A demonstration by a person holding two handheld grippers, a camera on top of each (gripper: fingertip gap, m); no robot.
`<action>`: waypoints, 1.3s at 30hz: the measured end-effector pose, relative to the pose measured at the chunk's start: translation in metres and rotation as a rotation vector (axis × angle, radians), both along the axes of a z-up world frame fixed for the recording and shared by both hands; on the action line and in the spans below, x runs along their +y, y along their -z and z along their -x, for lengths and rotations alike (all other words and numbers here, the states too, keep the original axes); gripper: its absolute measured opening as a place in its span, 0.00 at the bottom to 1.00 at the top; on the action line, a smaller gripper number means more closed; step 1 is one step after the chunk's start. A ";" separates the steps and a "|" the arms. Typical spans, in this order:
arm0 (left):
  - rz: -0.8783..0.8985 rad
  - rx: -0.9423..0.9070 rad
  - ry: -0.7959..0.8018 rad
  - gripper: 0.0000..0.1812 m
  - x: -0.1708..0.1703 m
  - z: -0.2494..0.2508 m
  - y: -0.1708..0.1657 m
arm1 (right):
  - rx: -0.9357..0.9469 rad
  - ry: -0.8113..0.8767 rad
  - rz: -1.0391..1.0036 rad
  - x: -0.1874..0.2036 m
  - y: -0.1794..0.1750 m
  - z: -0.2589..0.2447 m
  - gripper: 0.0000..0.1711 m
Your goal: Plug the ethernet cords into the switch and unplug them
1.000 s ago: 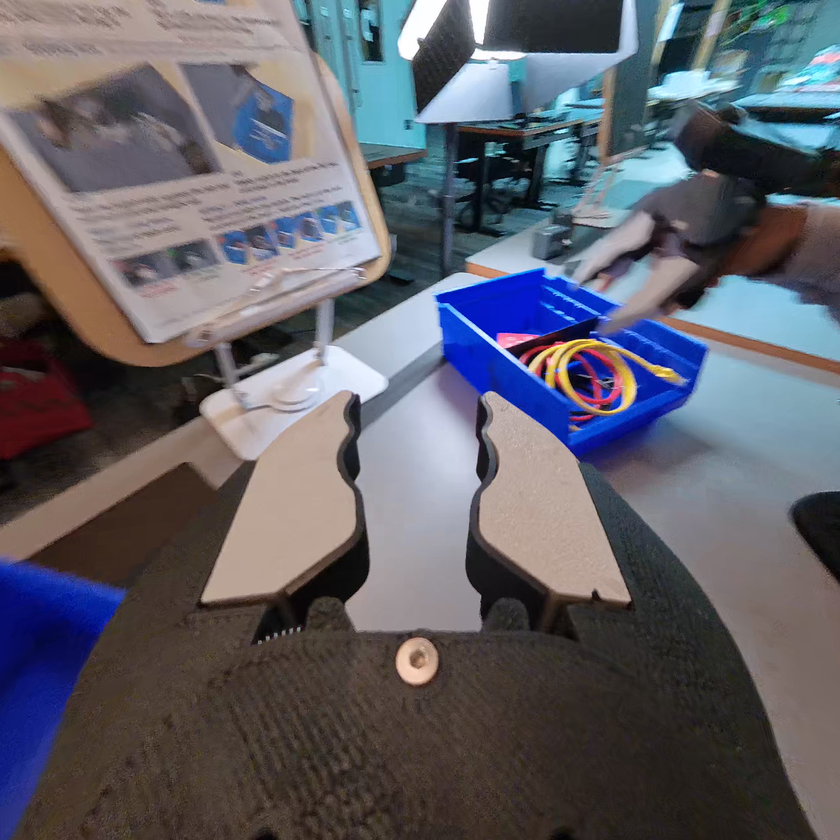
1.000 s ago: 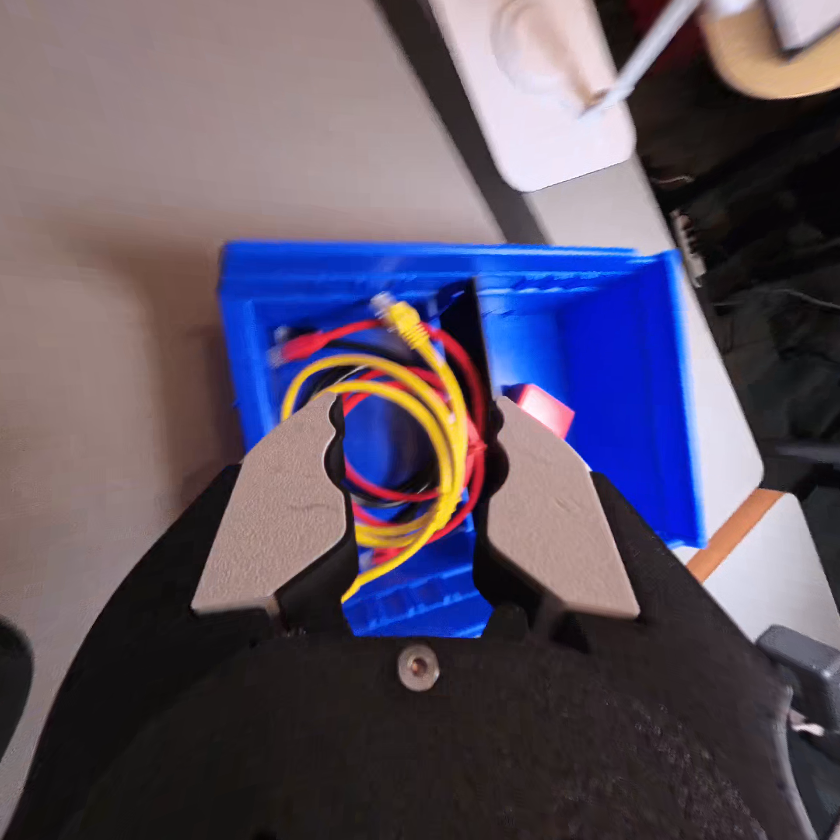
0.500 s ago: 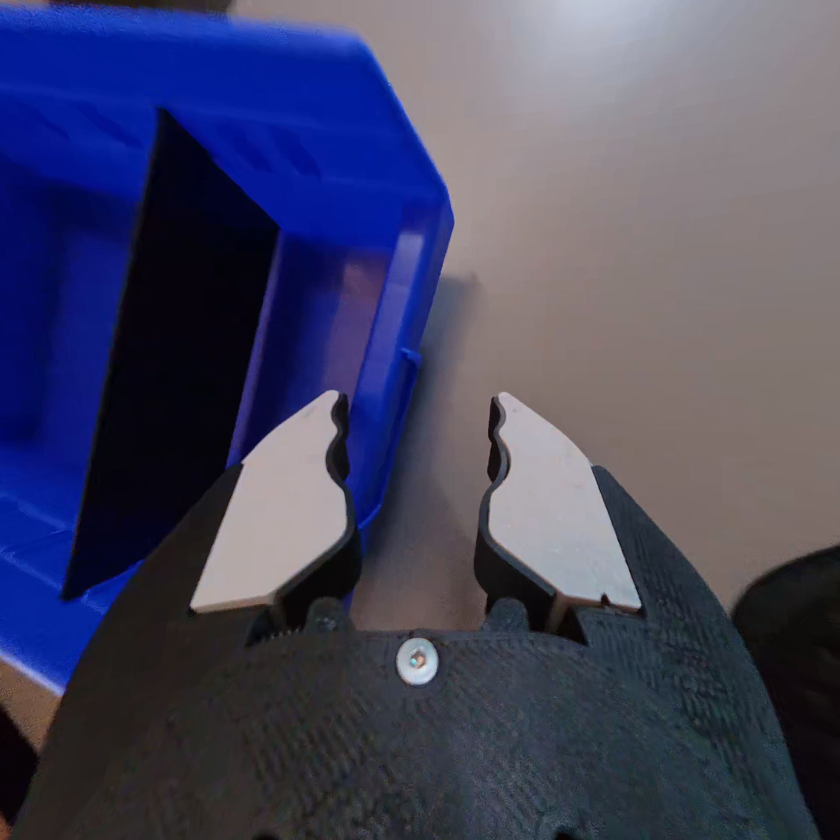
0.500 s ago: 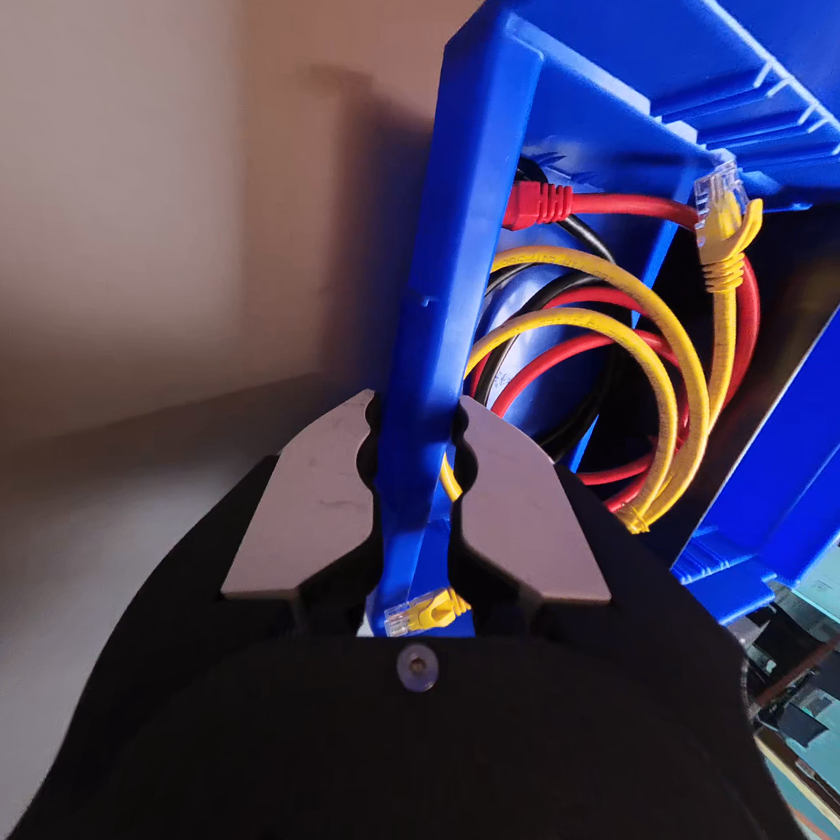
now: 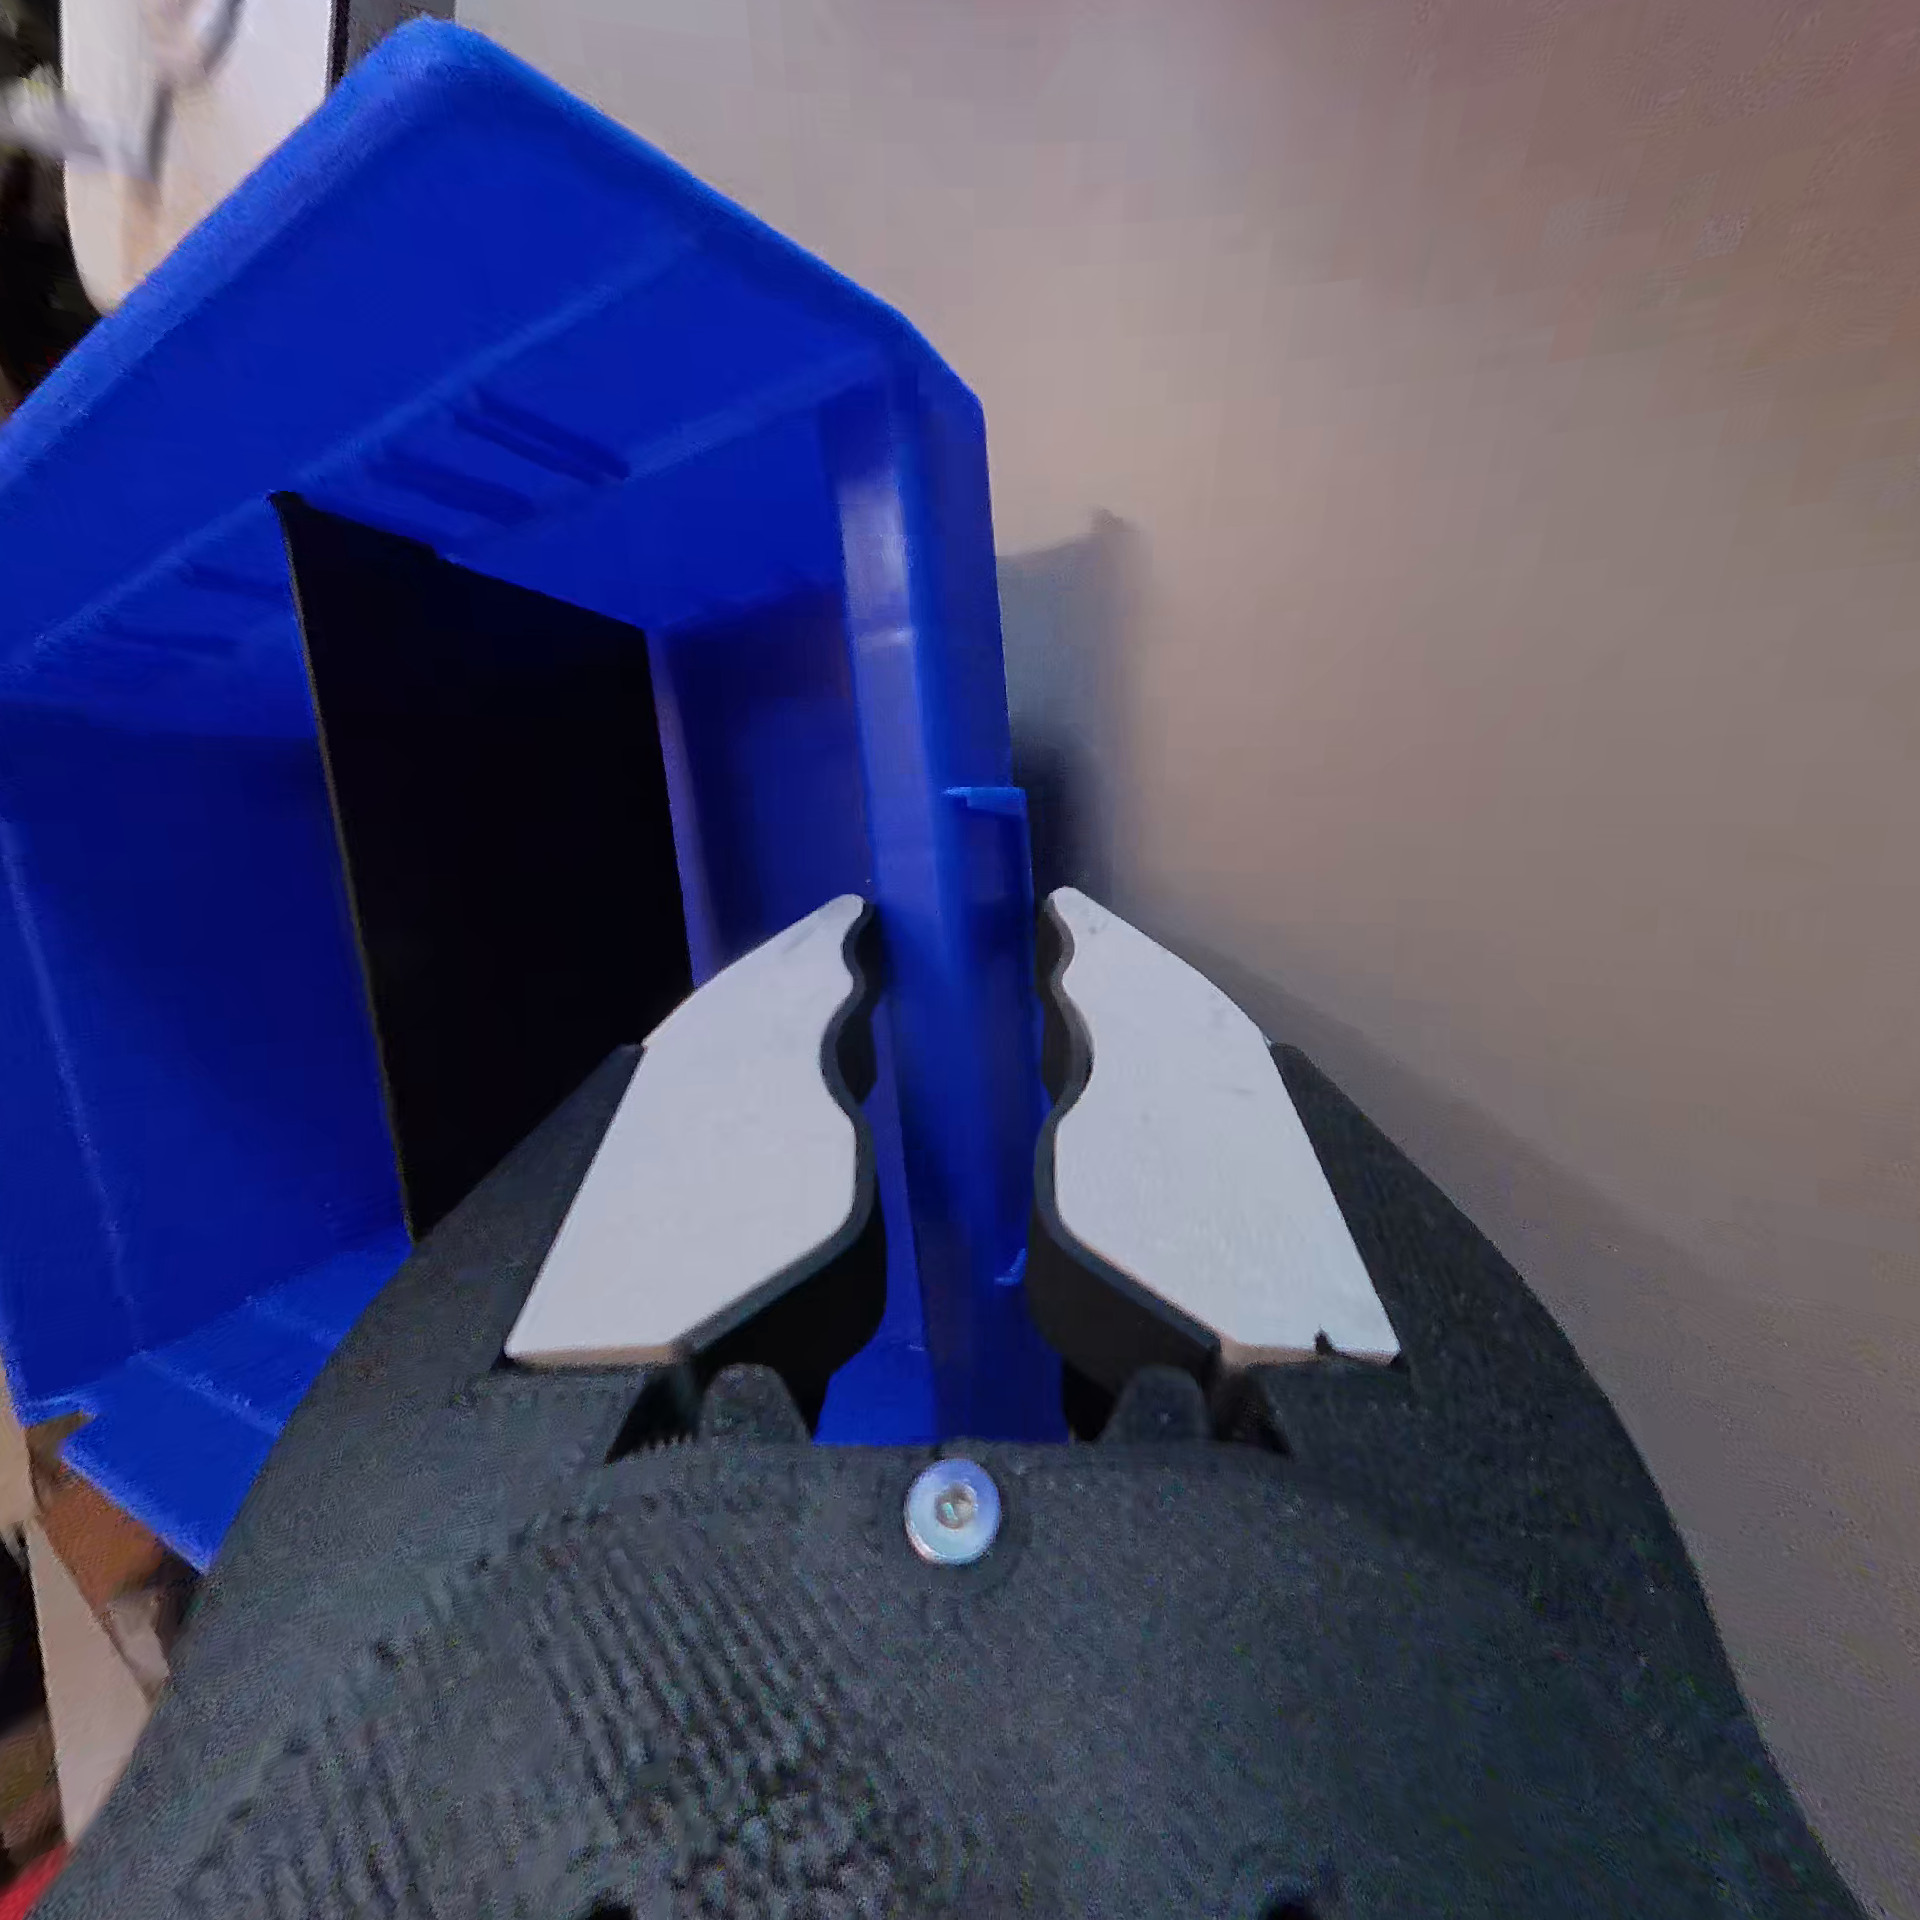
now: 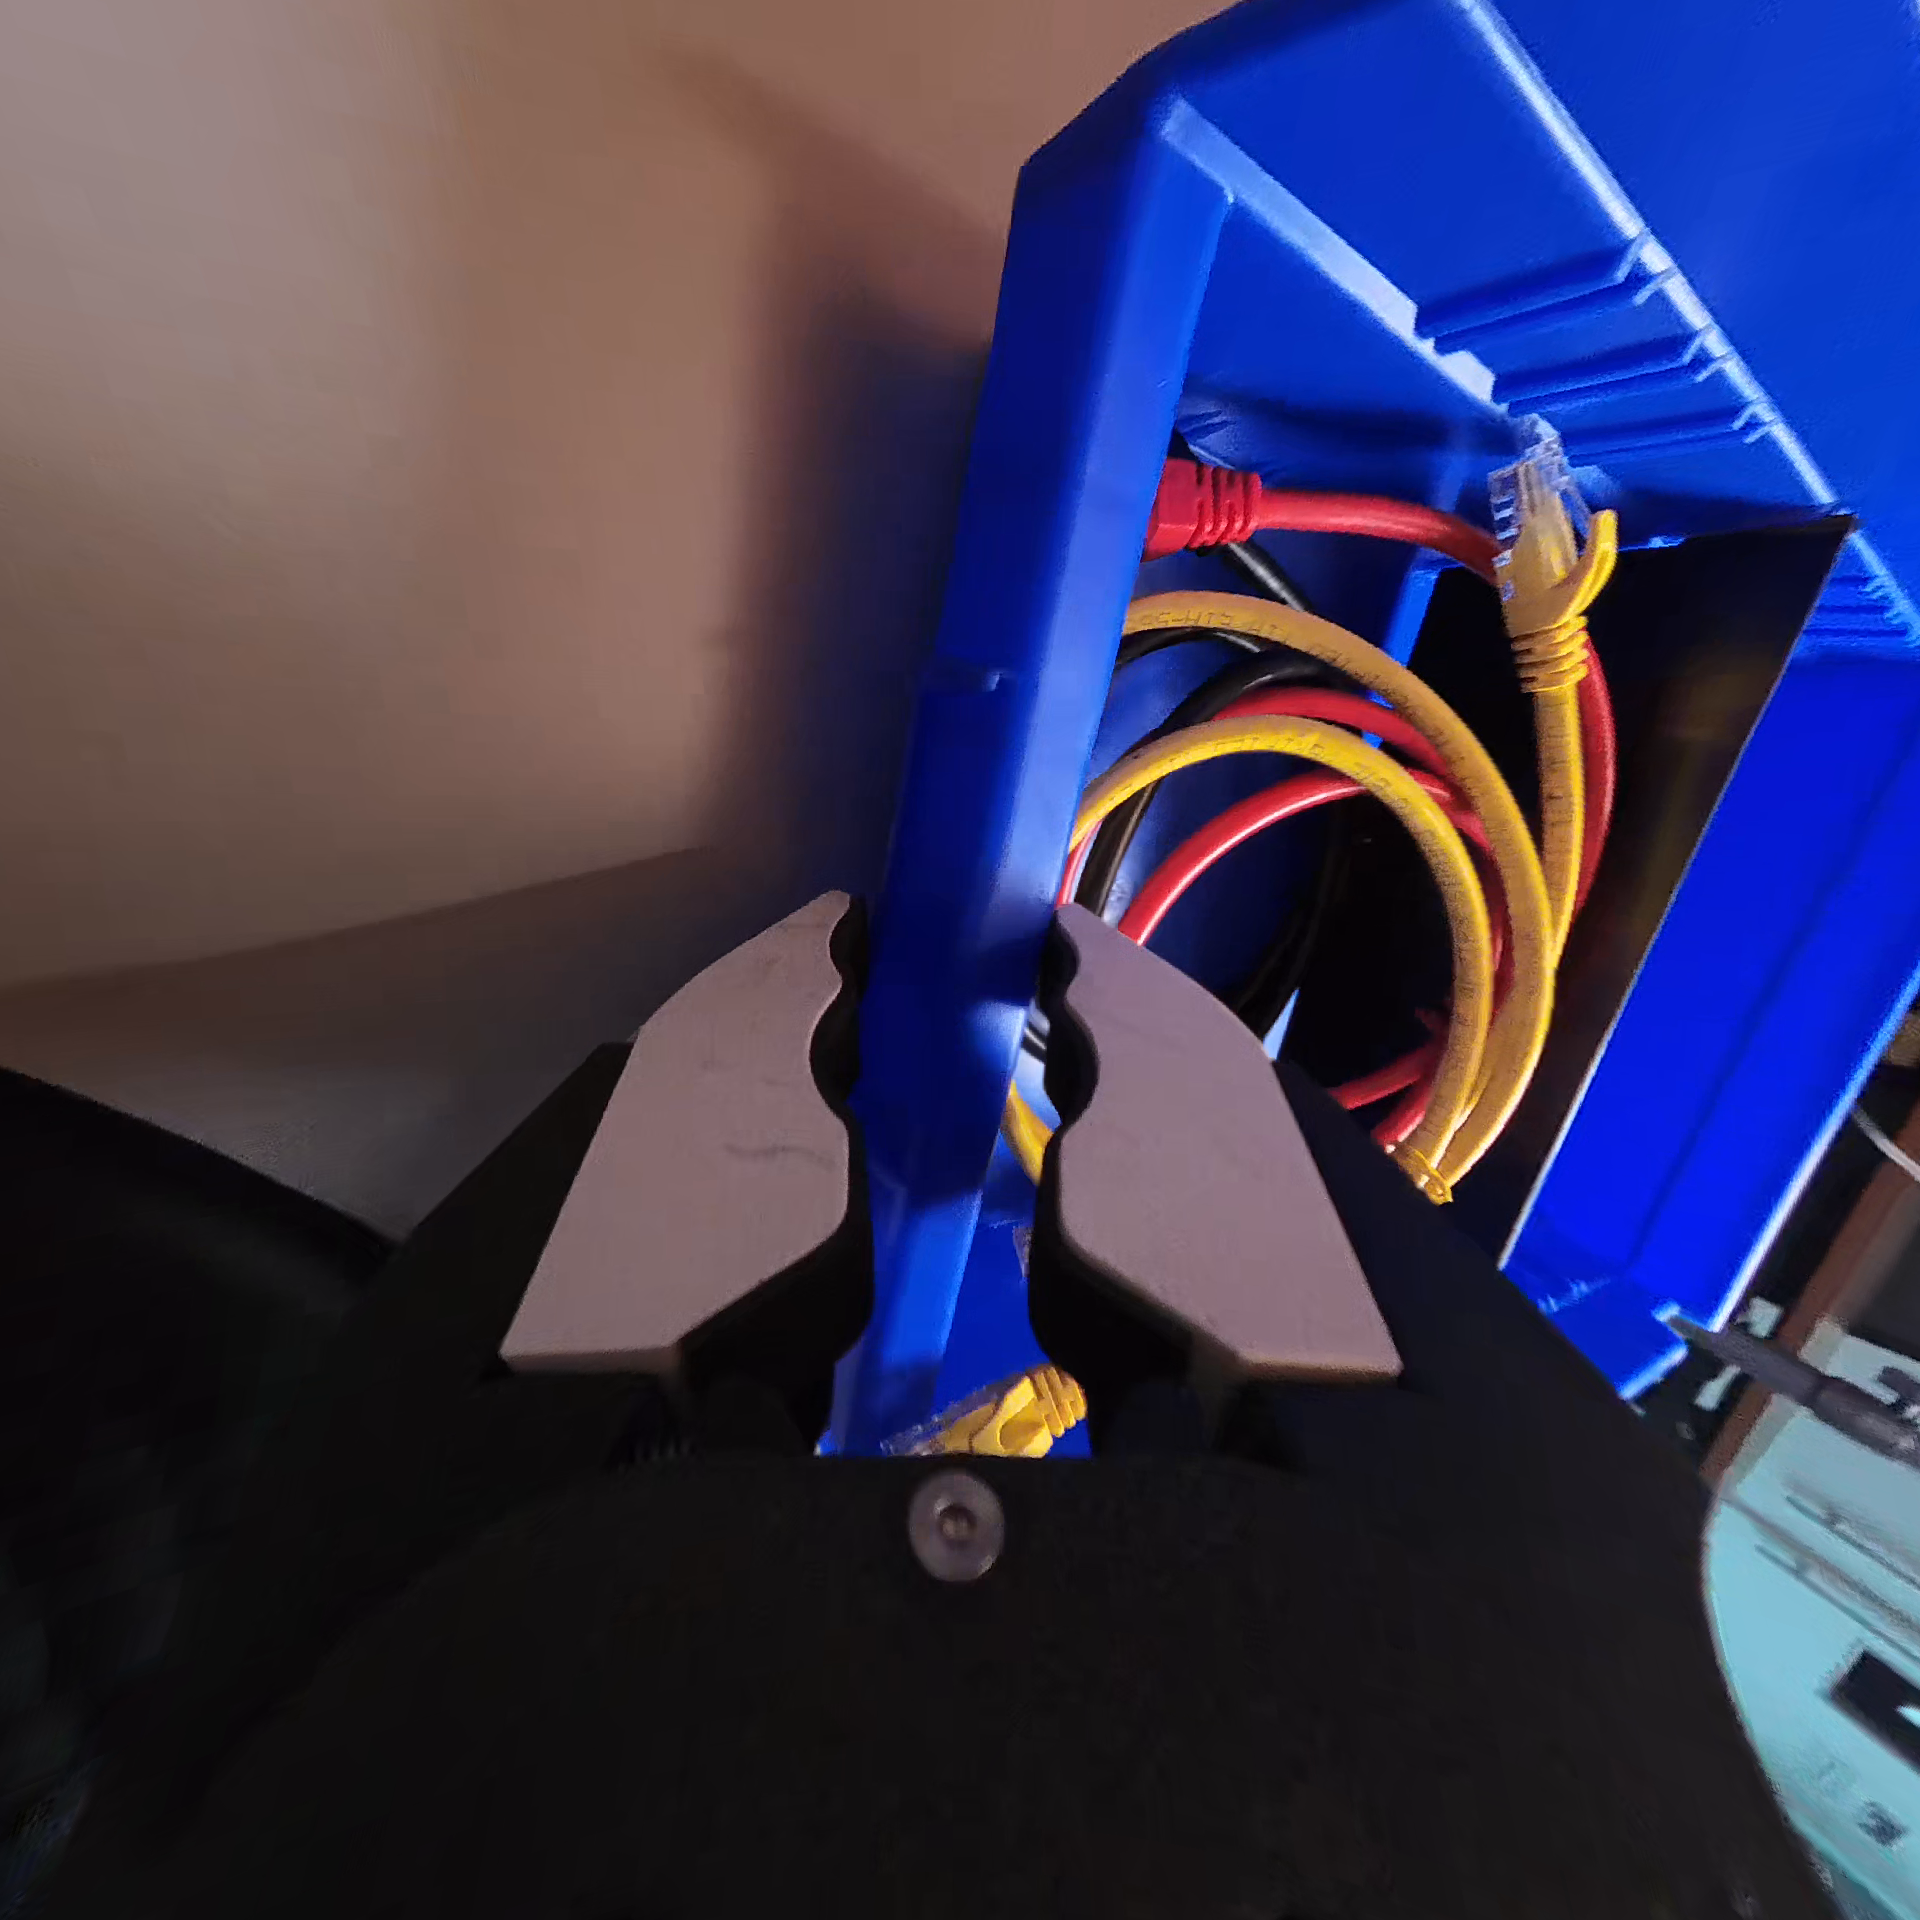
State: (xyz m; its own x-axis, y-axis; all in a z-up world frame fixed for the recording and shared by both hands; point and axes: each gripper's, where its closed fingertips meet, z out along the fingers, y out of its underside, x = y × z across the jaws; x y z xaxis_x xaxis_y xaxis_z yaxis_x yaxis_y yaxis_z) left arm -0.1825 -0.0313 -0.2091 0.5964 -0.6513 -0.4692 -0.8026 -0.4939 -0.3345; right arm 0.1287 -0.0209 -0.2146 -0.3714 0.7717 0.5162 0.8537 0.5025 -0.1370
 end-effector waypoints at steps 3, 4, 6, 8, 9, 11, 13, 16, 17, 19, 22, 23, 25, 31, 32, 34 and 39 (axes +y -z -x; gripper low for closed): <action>-0.022 -0.013 0.142 0.16 0.013 -0.048 0.000 | 0.056 -0.030 -0.062 -0.022 -0.004 0.010 0.19; -0.037 -0.024 0.183 0.16 0.018 -0.062 -0.001 | 0.107 -0.031 -0.062 -0.032 -0.009 0.015 0.19; -0.087 -0.036 0.251 0.16 0.027 -0.083 -0.003 | 0.252 -0.007 0.035 -0.059 -0.028 0.022 0.24; -0.148 -0.096 0.259 0.18 0.030 -0.096 -0.015 | 0.444 0.056 0.156 -0.078 -0.058 0.020 0.25; -0.176 -0.155 0.253 0.19 0.027 -0.101 -0.025 | 0.538 0.107 0.187 -0.079 -0.072 0.012 0.24; -0.185 -0.307 0.223 0.22 0.015 -0.110 -0.039 | 0.705 0.254 0.181 -0.064 -0.095 -0.018 0.24; -0.172 -0.466 0.201 0.23 -0.004 -0.121 -0.048 | 0.855 0.421 0.195 -0.045 -0.104 -0.054 0.22; -0.109 -0.724 0.164 0.25 -0.035 -0.148 -0.056 | 1.029 0.645 0.328 -0.029 -0.090 -0.091 0.24; -0.078 -0.819 0.142 0.26 -0.045 -0.159 -0.057 | 1.073 0.690 0.371 -0.027 -0.084 -0.095 0.25; -0.050 -0.956 0.085 0.27 -0.054 -0.180 -0.058 | 1.117 0.740 0.416 -0.023 -0.072 -0.092 0.27; -0.089 -1.014 -0.017 0.29 -0.044 -0.203 -0.055 | 1.118 0.795 0.421 -0.003 -0.067 -0.079 0.28; -0.118 -1.012 -0.053 0.30 -0.037 -0.208 -0.054 | 1.102 0.815 0.422 0.005 -0.065 -0.076 0.28; -0.140 -1.032 -0.128 0.29 -0.026 -0.220 -0.052 | 1.080 0.837 0.422 0.017 -0.062 -0.068 0.26; -0.274 -0.912 -0.236 0.20 -0.002 -0.218 -0.041 | 1.095 0.892 0.315 0.036 -0.052 -0.067 0.13; -0.286 -0.894 -0.231 0.19 -0.001 -0.219 -0.041 | 1.091 0.893 0.294 0.037 -0.052 -0.068 0.12; -0.317 -0.828 -0.218 0.17 0.002 -0.220 -0.043 | 1.077 0.906 0.251 0.037 -0.053 -0.071 0.12; -0.346 -0.820 -0.170 0.14 0.005 -0.236 -0.058 | 1.125 0.940 0.230 0.036 -0.067 -0.090 0.10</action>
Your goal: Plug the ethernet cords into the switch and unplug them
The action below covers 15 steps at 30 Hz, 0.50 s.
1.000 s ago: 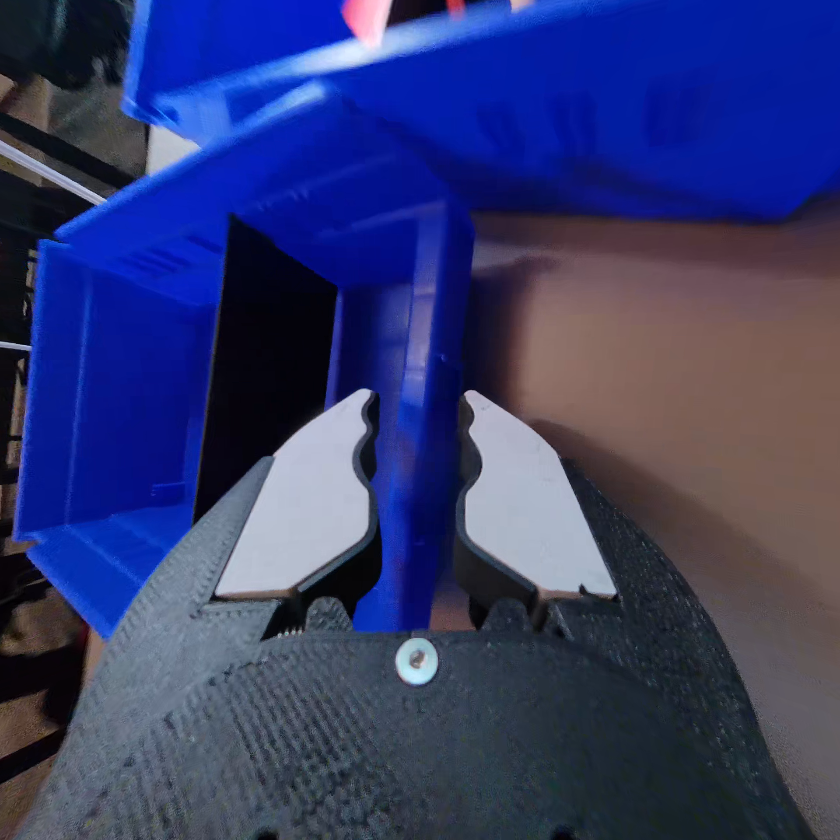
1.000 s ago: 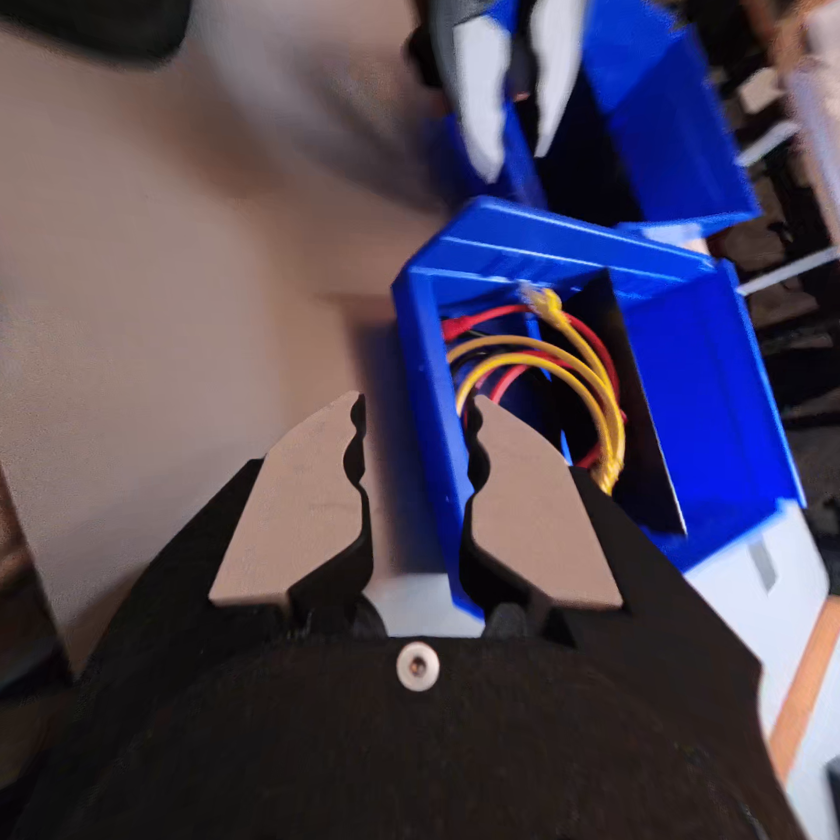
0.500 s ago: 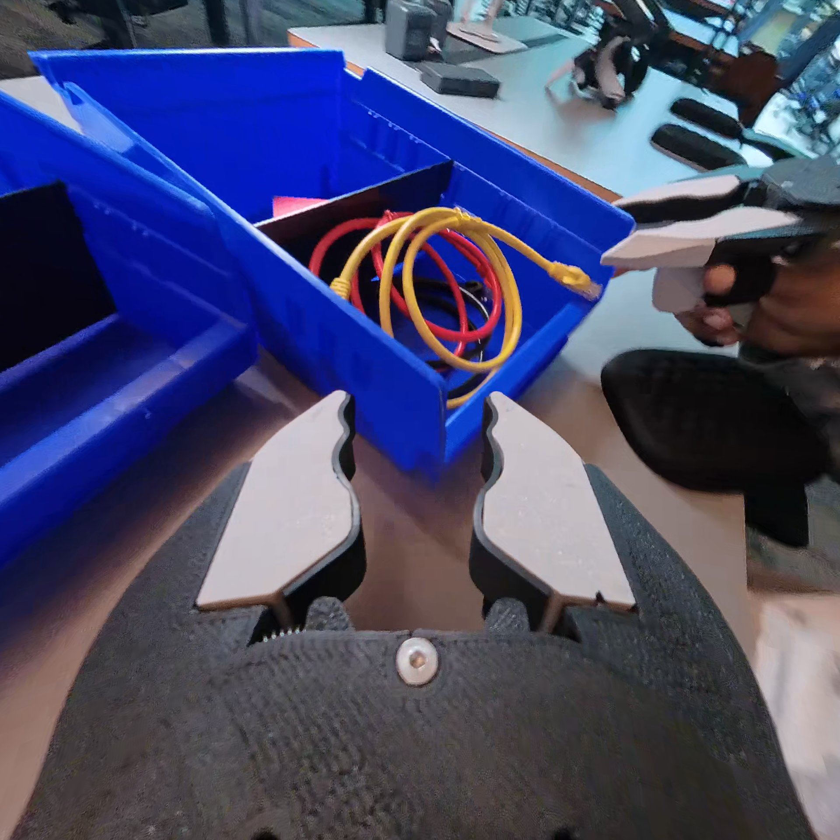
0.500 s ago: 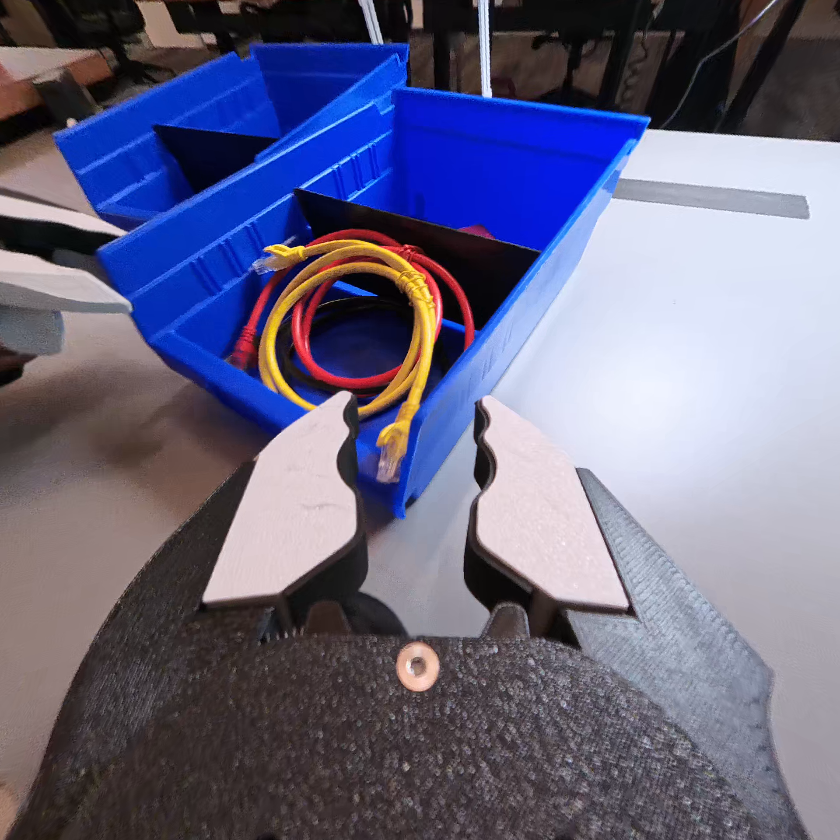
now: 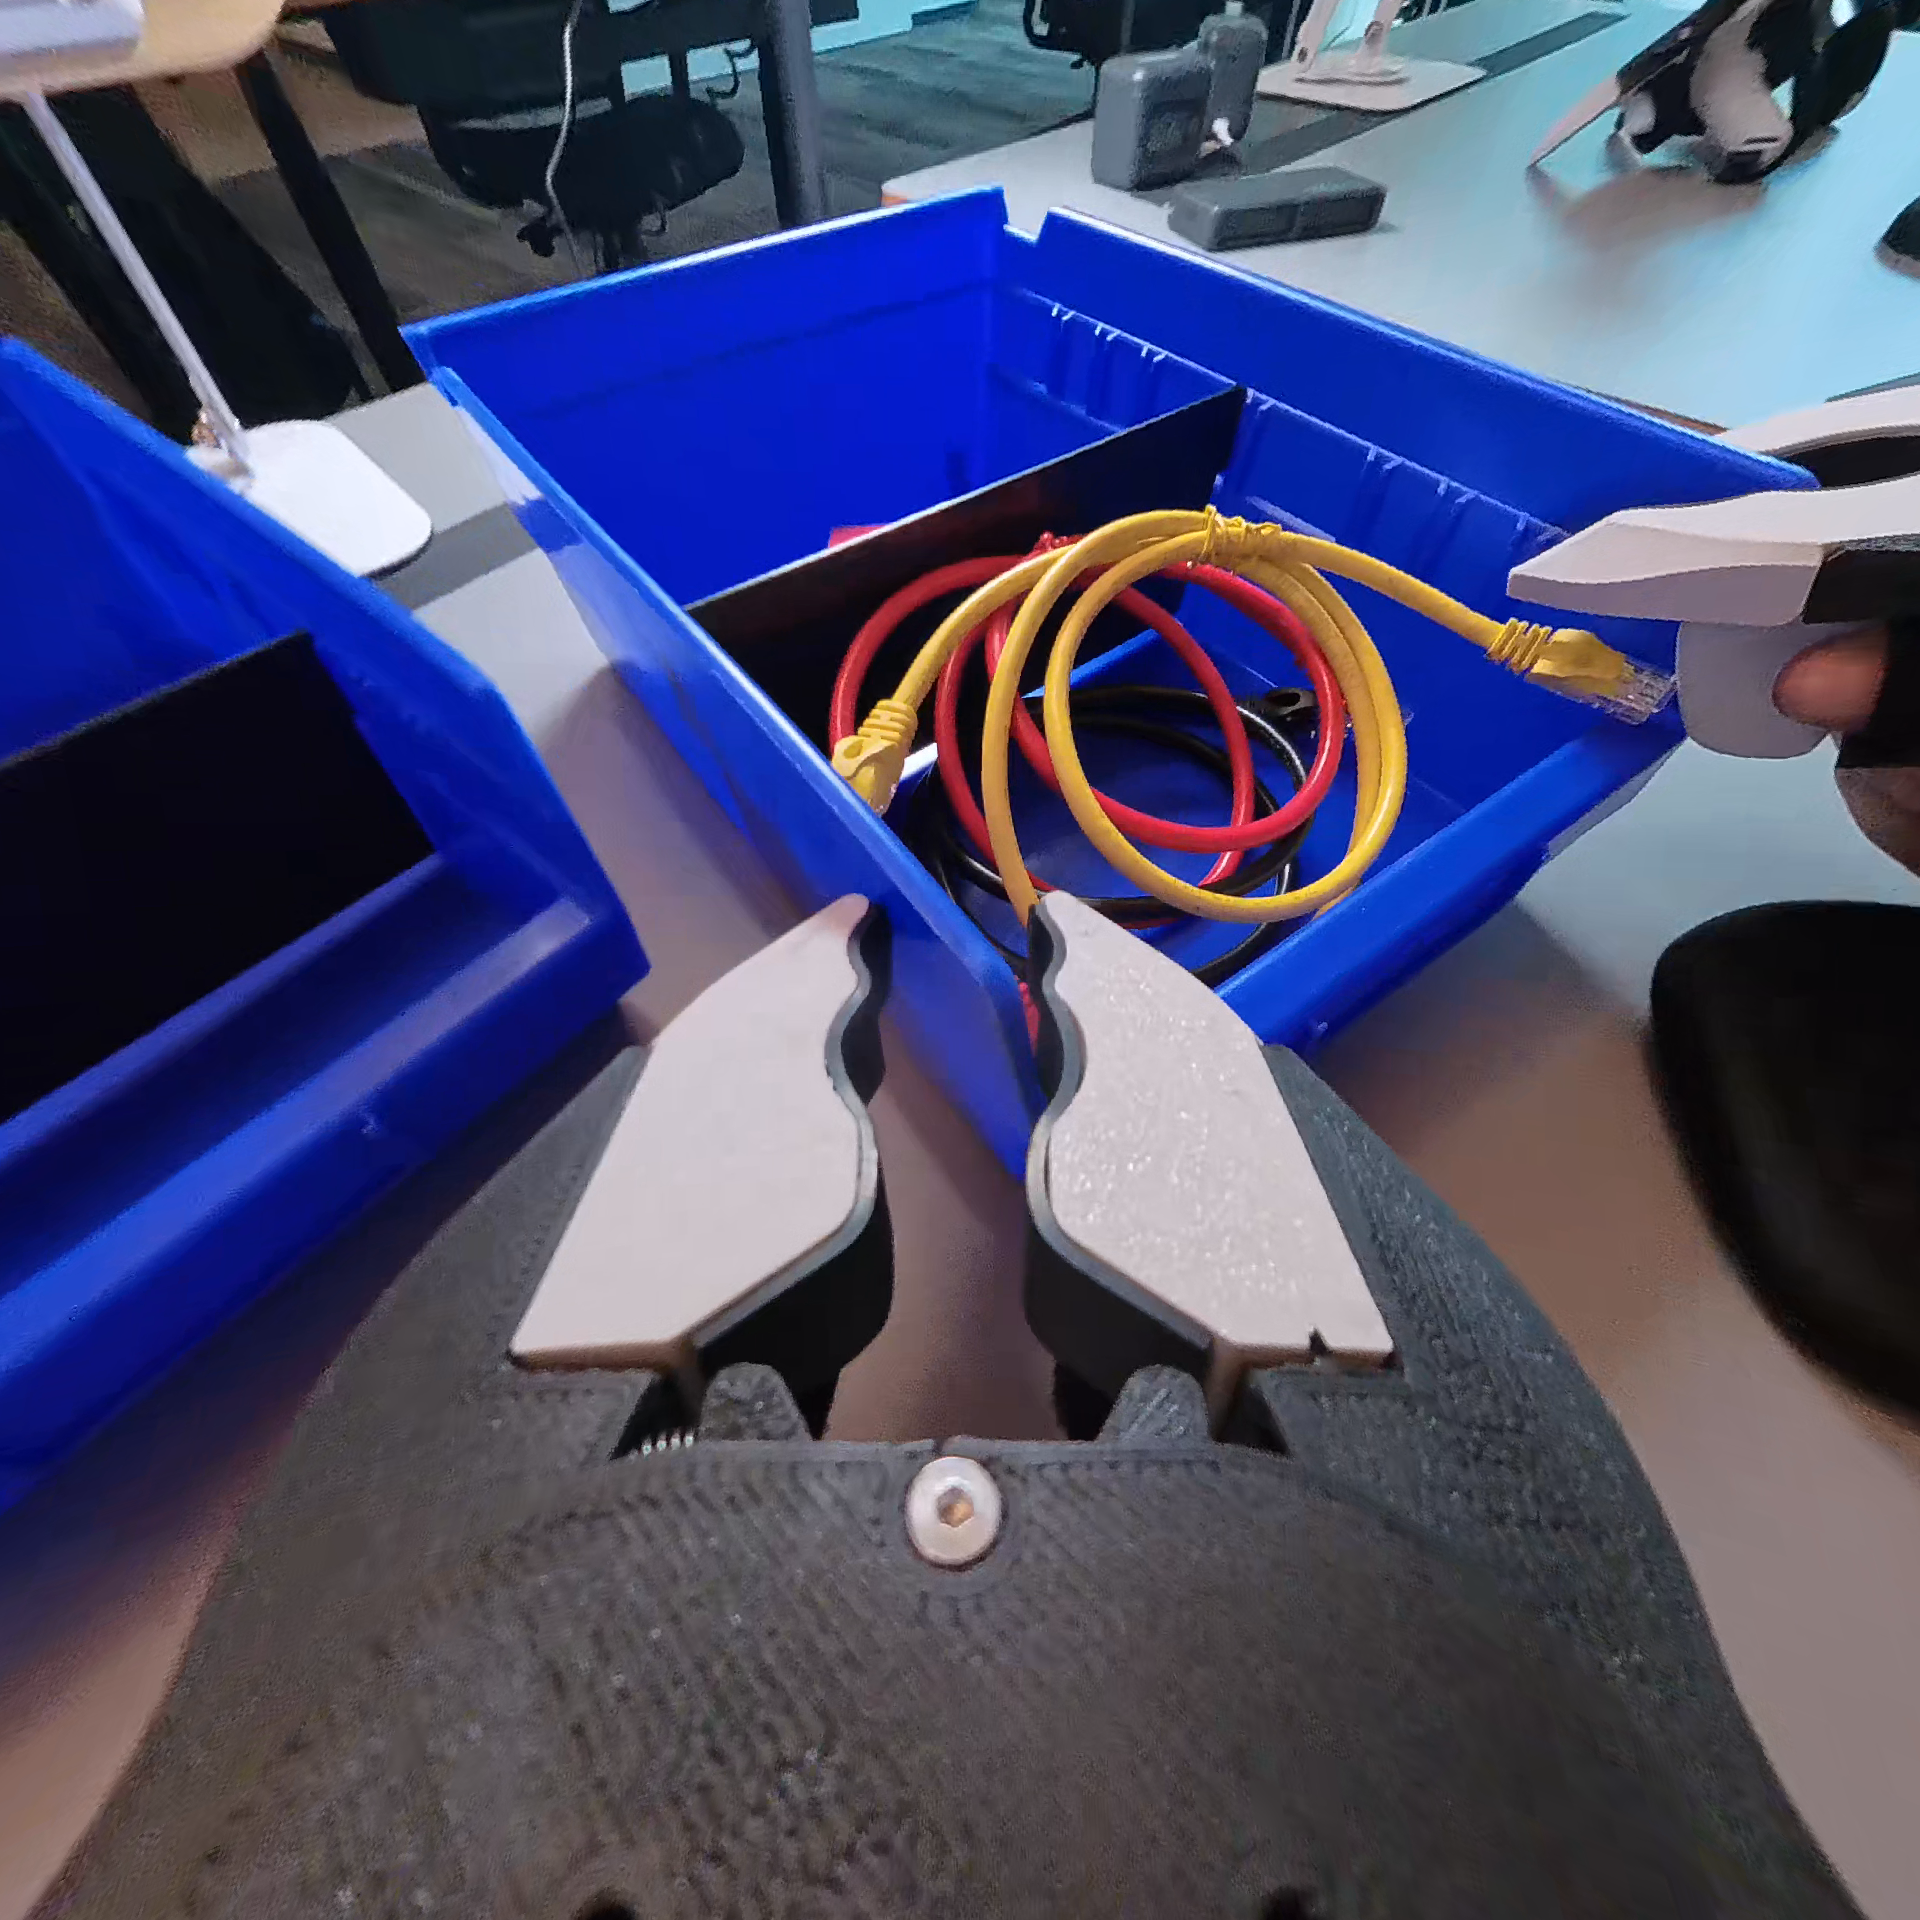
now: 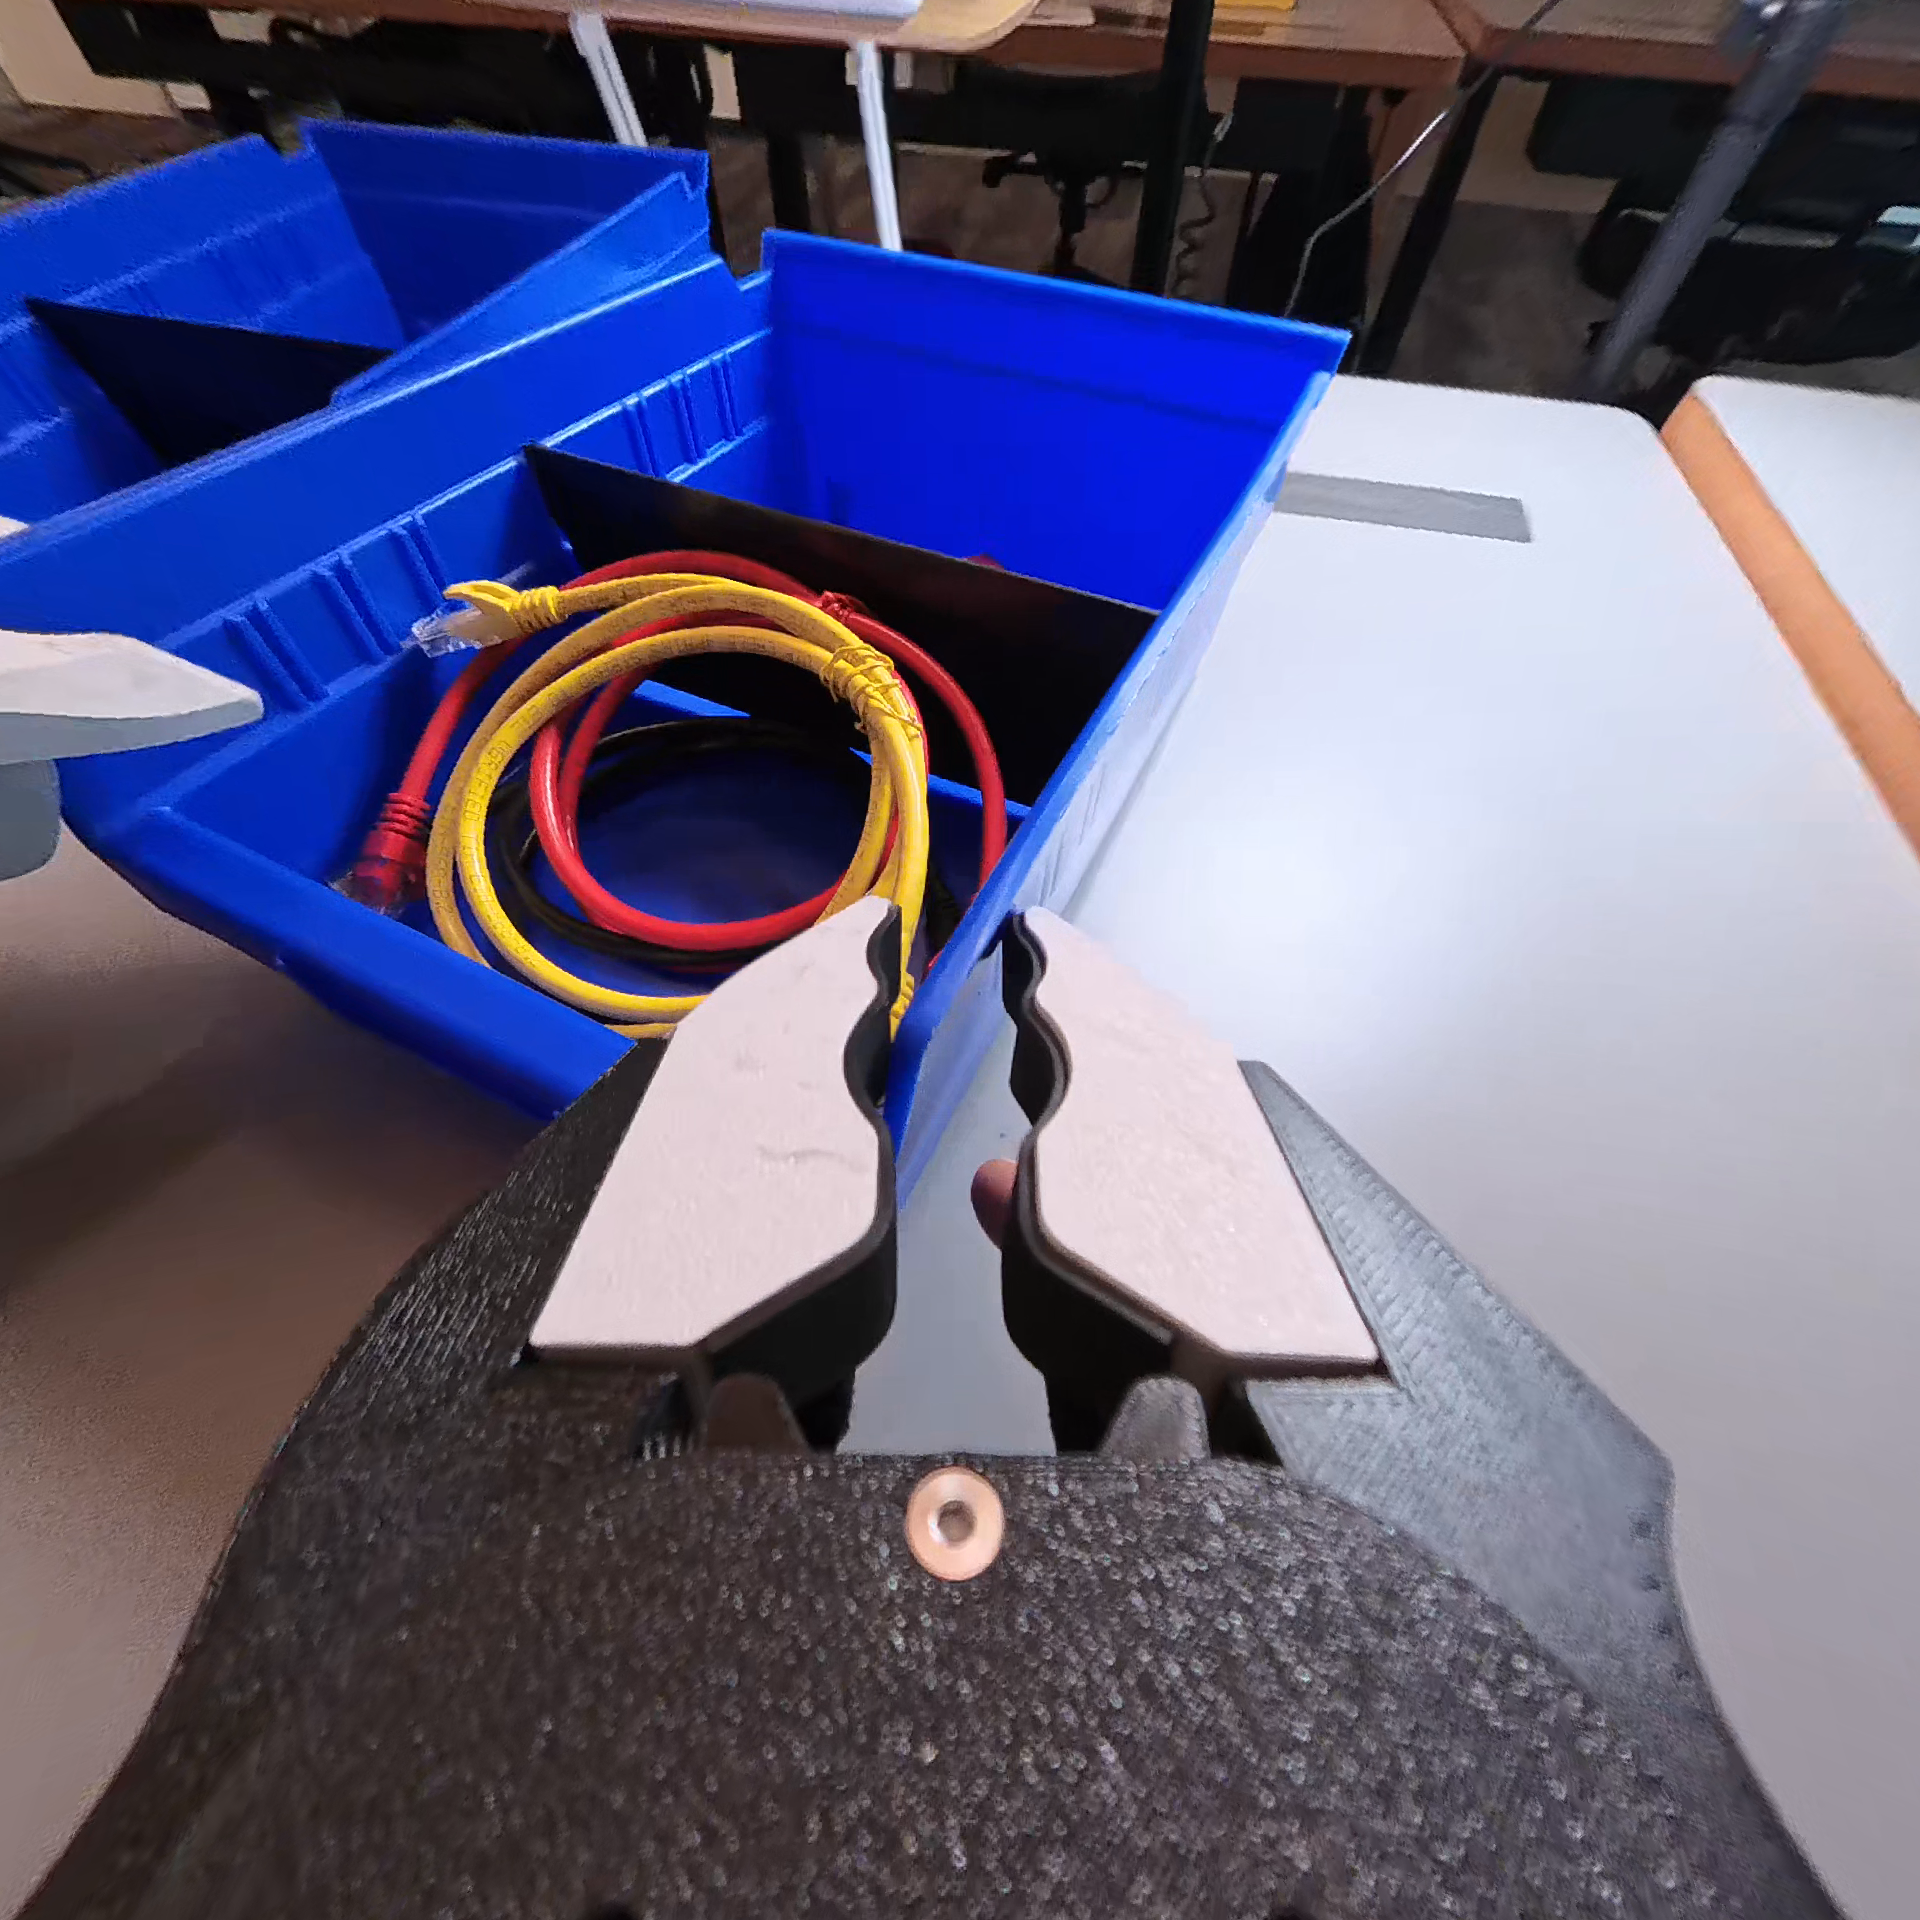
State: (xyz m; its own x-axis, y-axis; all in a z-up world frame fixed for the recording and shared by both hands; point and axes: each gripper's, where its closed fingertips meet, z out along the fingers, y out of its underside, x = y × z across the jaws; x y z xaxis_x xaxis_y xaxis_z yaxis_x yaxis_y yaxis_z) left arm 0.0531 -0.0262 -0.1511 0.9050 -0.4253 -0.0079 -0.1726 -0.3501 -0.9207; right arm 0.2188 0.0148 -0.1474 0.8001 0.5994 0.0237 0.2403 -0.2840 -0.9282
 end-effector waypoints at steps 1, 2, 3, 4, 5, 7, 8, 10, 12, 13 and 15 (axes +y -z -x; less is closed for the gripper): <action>-0.015 0.012 0.007 0.14 0.000 -0.003 -0.006 | -0.001 0.010 -0.014 -0.001 -0.006 -0.003 0.10; -0.034 0.021 0.012 0.14 0.001 -0.005 -0.013 | 0.004 0.018 -0.033 -0.002 -0.015 -0.006 0.10; -0.054 0.025 0.016 0.13 0.000 -0.005 -0.022 | 0.008 0.020 -0.055 -0.002 -0.026 -0.006 0.10; -0.078 0.026 0.016 0.13 -0.001 -0.004 -0.033 | 0.011 0.018 -0.077 -0.004 -0.039 -0.005 0.10; -0.104 0.025 0.011 0.13 -0.002 -0.001 -0.047 | 0.016 0.012 -0.101 -0.005 -0.053 -0.002 0.10; -0.161 0.027 -0.011 0.13 -0.007 0.011 -0.078 | 0.038 -0.014 -0.154 -0.008 -0.086 0.011 0.11; -0.192 0.029 -0.026 0.13 -0.012 0.021 -0.094 | 0.048 -0.033 -0.184 -0.010 -0.102 0.021 0.11; -0.255 0.025 -0.070 0.13 -0.025 0.046 -0.123 | 0.073 -0.083 -0.234 -0.016 -0.131 0.049 0.11; -0.304 0.026 -0.135 0.13 -0.042 0.078 -0.145 | 0.097 -0.148 -0.262 -0.023 -0.151 0.085 0.10; -0.324 0.027 -0.174 0.13 -0.052 0.097 -0.154 | 0.110 -0.183 -0.267 -0.028 -0.158 0.107 0.11; -0.353 0.023 -0.261 0.12 -0.075 0.139 -0.166 | 0.130 -0.257 -0.271 -0.040 -0.166 0.154 0.11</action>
